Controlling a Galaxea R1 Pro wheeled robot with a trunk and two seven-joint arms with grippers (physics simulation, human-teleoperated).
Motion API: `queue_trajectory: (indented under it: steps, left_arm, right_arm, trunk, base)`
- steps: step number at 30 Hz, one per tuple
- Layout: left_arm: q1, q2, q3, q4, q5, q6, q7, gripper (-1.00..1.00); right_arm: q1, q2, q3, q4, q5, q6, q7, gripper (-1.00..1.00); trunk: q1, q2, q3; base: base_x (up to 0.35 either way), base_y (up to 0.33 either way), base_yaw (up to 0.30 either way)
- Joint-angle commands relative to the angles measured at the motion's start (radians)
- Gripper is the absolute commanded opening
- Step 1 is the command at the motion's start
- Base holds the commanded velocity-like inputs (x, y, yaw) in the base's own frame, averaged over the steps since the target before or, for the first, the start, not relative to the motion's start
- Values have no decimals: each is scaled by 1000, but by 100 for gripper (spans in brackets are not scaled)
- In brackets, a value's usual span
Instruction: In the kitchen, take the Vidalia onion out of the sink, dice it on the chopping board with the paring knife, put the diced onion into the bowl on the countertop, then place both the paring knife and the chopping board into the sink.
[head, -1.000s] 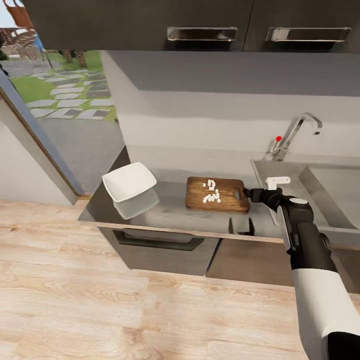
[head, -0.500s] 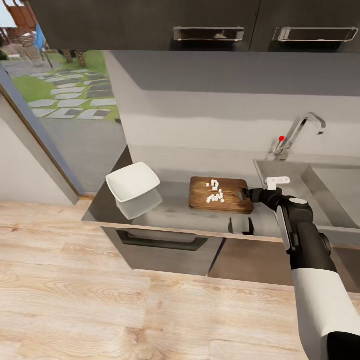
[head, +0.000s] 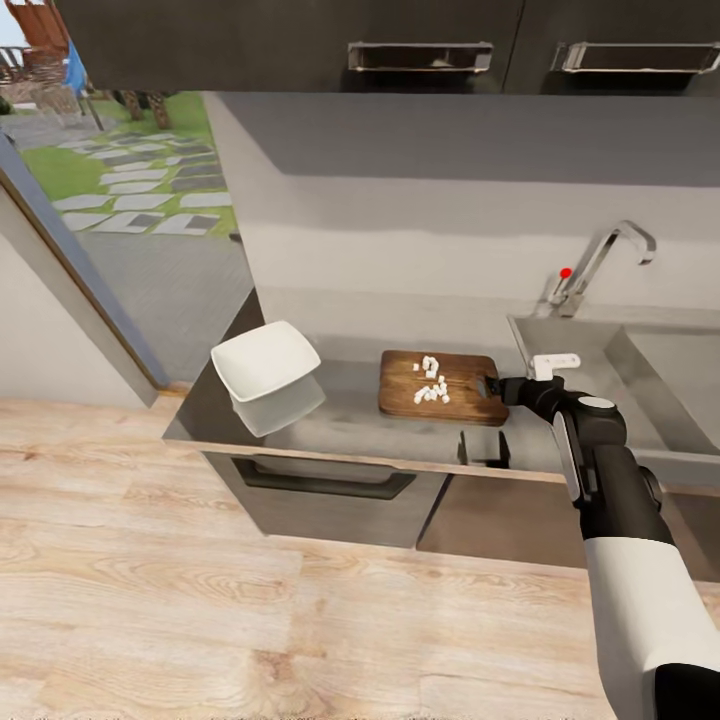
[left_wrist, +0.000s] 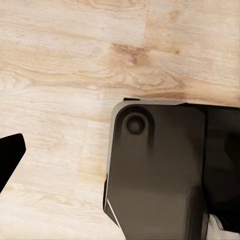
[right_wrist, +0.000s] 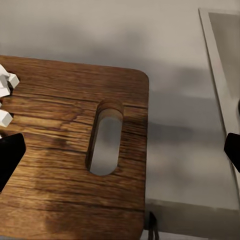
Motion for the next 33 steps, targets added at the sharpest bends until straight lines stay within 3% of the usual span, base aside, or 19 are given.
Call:
queue_trajectory:
  steps: [1,33]
  left_arm:
    - [0,2,-8,-1,10,-2,8,100]
    - [0,2,-9,-1,10,-2,8,100]
  right_arm:
    - [-1,0,-1,-1,11,4,9,100]
    - [-1,0,-1,-1,11,4,9,100]
  trunk:
    - [1,-2,-3]
    - [1,-2,-47]
  base:
    - [0,0,0]
    - [58,-20,0]
